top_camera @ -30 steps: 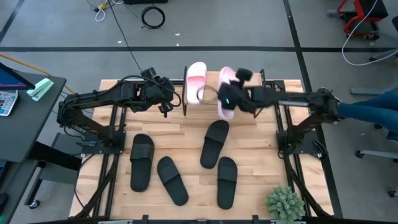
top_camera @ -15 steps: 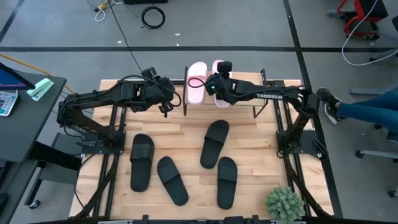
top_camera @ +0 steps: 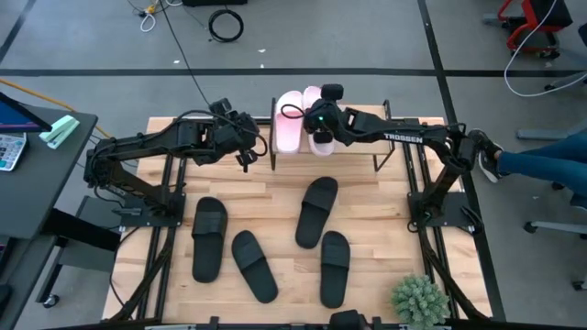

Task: Pick and place slides into the shelf
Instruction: Put the pink slide on the shelf, then put the bottom left black slide on the shelf

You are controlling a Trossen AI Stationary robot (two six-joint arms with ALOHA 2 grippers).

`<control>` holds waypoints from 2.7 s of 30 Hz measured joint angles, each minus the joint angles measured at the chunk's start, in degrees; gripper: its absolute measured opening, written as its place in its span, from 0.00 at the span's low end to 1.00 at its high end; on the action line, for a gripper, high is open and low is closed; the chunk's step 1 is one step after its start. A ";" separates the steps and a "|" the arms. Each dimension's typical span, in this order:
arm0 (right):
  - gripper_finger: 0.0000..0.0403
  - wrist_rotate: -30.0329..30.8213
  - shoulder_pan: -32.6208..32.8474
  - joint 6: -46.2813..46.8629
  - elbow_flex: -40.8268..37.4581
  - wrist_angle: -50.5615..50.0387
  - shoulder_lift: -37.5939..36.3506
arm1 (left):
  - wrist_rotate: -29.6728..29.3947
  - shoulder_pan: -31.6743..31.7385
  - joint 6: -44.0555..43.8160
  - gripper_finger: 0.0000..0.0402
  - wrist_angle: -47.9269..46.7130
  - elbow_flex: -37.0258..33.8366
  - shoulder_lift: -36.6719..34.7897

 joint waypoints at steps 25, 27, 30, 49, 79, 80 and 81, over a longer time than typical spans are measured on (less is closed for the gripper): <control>0.36 -1.46 0.08 8.36 4.31 -8.12 1.58 | 0.02 0.00 -0.02 0.43 -0.11 0.02 0.02; 0.37 -2.80 0.42 11.57 6.29 -12.71 1.58 | 0.02 0.00 0.00 0.43 -0.11 0.02 0.02; 0.36 -3.10 1.22 16.12 8.70 -18.78 1.51 | 0.02 0.02 -0.07 0.43 -0.13 0.02 0.02; 0.03 -15.30 -7.08 42.62 15.93 -42.16 1.51 | 0.02 0.00 -0.20 0.43 -0.11 0.02 0.02; 0.00 -33.16 -14.78 44.56 8.81 -30.27 1.67 | 0.02 0.00 -0.04 0.43 -0.09 0.02 0.02; 0.00 -33.58 -14.80 44.50 8.81 -29.85 1.67 | 0.02 0.00 -0.04 0.43 -0.09 0.02 0.02; 0.00 -33.72 -14.74 44.38 8.81 -29.52 1.67 | 0.02 0.00 -0.04 0.43 -0.09 0.02 0.01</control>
